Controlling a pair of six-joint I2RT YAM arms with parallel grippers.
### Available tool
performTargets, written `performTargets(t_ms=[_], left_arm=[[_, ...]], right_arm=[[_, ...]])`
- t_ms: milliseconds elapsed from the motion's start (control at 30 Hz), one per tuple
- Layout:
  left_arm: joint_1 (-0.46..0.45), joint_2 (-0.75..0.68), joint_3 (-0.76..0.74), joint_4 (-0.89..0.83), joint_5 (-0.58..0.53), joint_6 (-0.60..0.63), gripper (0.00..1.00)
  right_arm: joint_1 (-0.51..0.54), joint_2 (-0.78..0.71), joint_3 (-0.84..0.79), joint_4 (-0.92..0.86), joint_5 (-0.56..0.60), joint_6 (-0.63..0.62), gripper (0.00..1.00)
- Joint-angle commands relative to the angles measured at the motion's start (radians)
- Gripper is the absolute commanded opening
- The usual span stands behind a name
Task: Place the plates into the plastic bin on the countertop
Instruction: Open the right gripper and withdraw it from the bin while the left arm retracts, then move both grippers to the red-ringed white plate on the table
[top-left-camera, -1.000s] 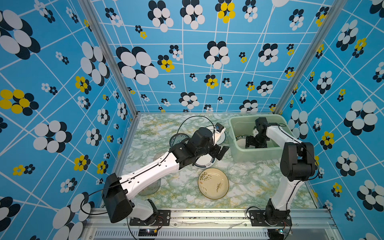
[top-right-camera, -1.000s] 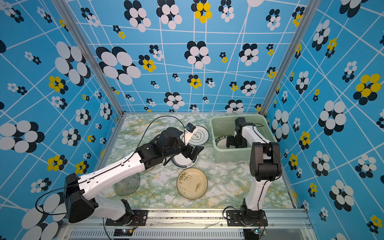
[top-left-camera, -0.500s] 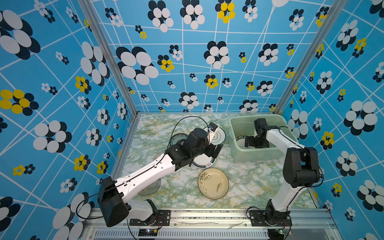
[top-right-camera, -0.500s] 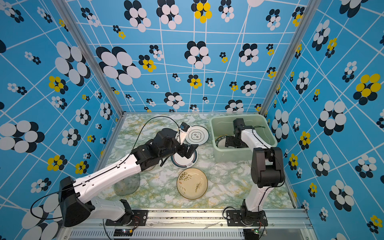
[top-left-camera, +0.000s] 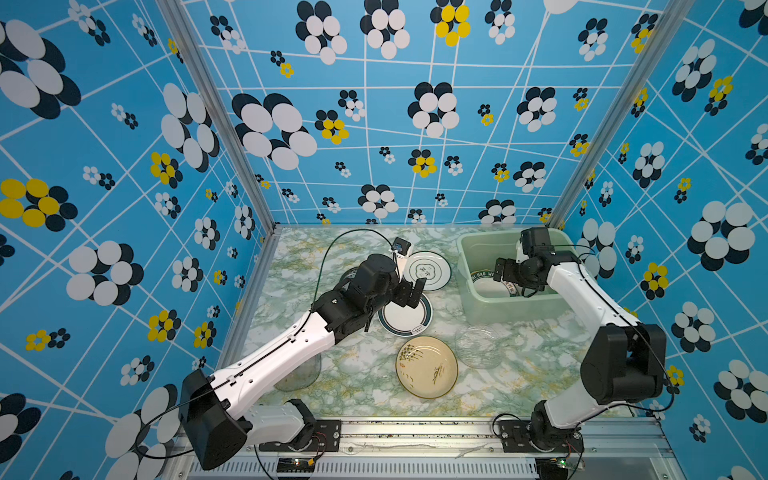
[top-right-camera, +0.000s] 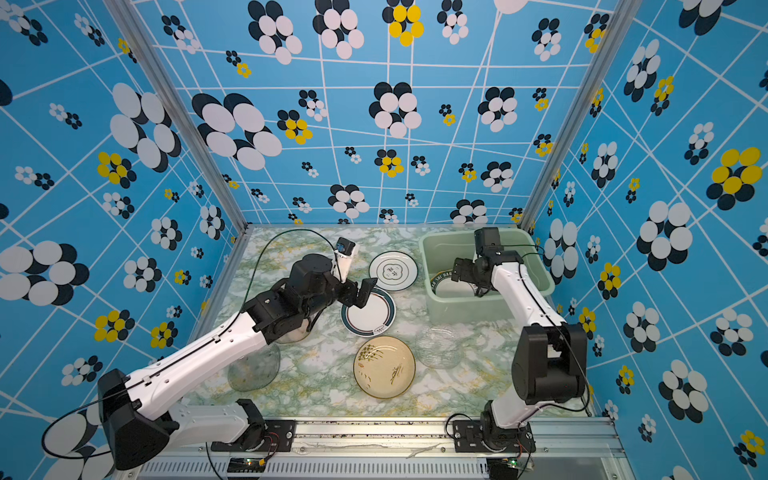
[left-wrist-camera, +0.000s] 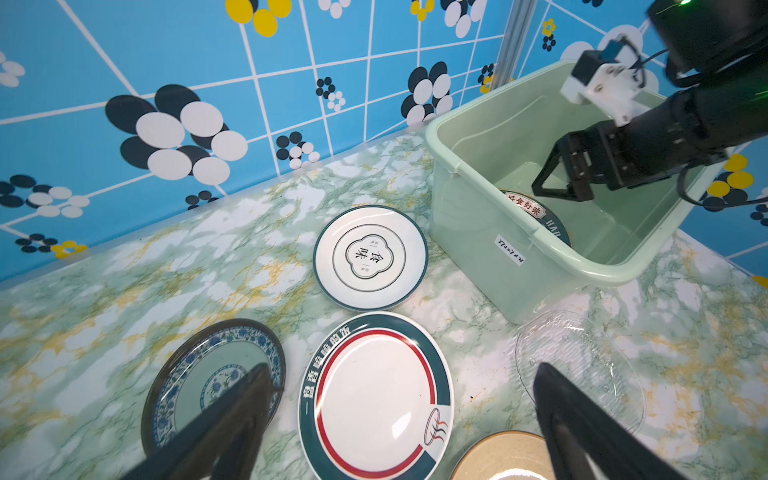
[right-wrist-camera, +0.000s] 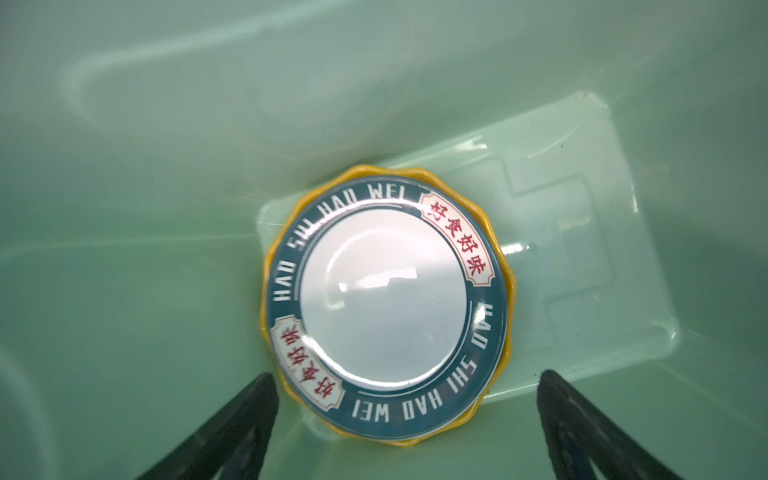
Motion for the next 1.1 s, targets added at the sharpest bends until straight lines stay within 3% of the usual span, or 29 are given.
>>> performTargets(t_ms=[0,133,267,367,467,567,633,900,1067], left_arm=[[0.059,-0.065,0.038,-0.128,0.023,-0.111,0.99],[0.157,-0.118,0.071,-0.297,0.111,-0.240,0.99],[0.239,-0.179,0.044,-0.385,0.210,-0.347,0.99],[0.288,-0.205,-0.003,-0.416,0.313,-0.427,0.99],[0.347,-0.203,-0.071,-0.437,0.443,-0.528,0.99],[0.387,-0.188,-0.163,-0.384,0.577,-0.604,0.99],[0.394,-0.171,-0.199,-0.365,0.602,-0.624,0.99],[0.405,-0.029,-0.266,-0.334,0.561,-0.617,1.00],[0.407,0.052,-0.321,-0.221,0.536,-0.673,0.97]], right_arm=[[0.006,-0.146,0.057,-0.016,-0.055,0.040,0.98],[0.006,-0.293,0.035,-0.019,-0.132,0.104,0.97],[0.006,-0.404,-0.020,0.010,-0.287,0.205,0.94],[0.007,-0.477,-0.097,0.088,-0.423,0.330,0.92],[0.048,-0.551,-0.200,0.194,-0.481,0.470,0.91],[0.211,-0.604,-0.296,0.250,-0.425,0.546,0.89],[0.324,-0.622,-0.327,0.229,-0.337,0.570,0.88],[0.752,-0.579,-0.415,0.287,-0.032,0.738,0.86],[0.850,-0.411,-0.296,0.222,0.020,0.754,0.86]])
